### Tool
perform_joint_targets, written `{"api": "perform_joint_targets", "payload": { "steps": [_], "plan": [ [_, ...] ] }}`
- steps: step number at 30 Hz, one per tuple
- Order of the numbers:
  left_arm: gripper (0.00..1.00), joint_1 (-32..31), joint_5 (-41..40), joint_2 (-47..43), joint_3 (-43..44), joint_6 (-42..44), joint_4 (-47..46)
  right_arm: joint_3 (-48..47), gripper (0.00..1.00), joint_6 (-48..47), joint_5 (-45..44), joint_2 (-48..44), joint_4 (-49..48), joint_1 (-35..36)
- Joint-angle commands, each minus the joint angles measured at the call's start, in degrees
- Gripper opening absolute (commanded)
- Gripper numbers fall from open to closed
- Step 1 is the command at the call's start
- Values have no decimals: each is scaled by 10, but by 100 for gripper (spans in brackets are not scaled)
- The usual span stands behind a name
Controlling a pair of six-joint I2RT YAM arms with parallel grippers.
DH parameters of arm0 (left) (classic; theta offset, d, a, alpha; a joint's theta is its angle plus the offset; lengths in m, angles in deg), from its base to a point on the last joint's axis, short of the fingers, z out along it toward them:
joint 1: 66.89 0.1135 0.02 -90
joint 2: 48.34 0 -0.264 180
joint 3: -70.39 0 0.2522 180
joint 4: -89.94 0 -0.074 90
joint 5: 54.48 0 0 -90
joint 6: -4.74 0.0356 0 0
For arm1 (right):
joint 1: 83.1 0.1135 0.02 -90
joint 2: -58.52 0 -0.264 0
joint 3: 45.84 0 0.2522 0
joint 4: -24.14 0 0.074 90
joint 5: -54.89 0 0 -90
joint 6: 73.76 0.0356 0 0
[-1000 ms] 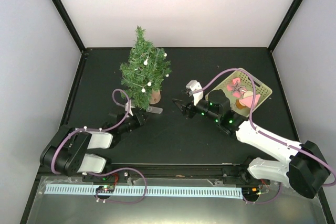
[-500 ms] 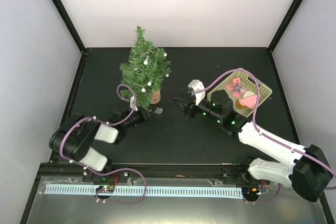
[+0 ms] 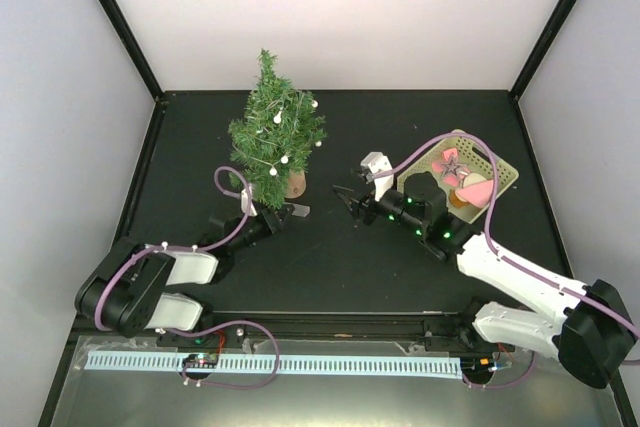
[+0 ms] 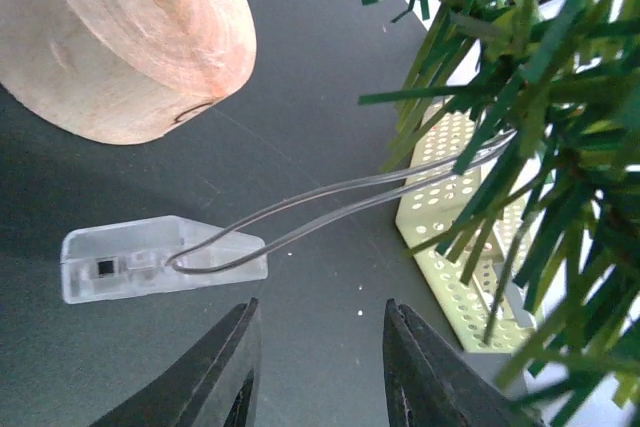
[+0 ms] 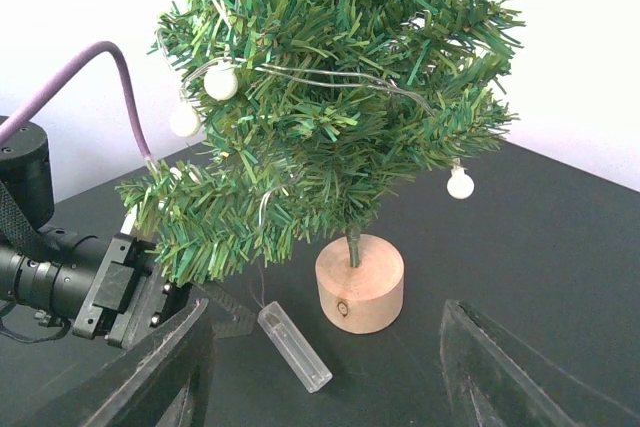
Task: Decorate the small christmas tree
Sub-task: Wrap the decoration item around the Christmas tree.
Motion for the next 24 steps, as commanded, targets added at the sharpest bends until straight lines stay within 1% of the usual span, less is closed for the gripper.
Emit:
{"api": "perform_joint_targets", "payload": {
  "steps": [1,2,3,6,8,11,14,19,24],
  "plan": [
    [38,-3,-38,-36,4,37,86,-1,63,1,-7,-16,0,3],
    [43,-3,-45,-41,7,42,99,-1,63,1,-8,-17,0,3],
    [47,-3,-50,-44,8,47,113,-1,62,2,-7,-19,0,3],
    [50,-2,-61,-44,10,51,127,0,63,1,-10,-22,1,3],
    [56,-3,-64,-37,13,54,128,-1,62,-1,-11,-23,2,3],
    [57,-3,-65,-12,21,57,115,-4,63,-5,-11,-27,5,3],
    [50,-3,-44,21,29,55,65,-6,63,-9,-13,-31,9,3],
    [42,-4,-32,80,55,50,25,-7,62,-12,-20,-39,13,3],
    [32,-8,-14,143,66,33,-86,-5,63,-17,-27,-42,18,3]
  ]
}}
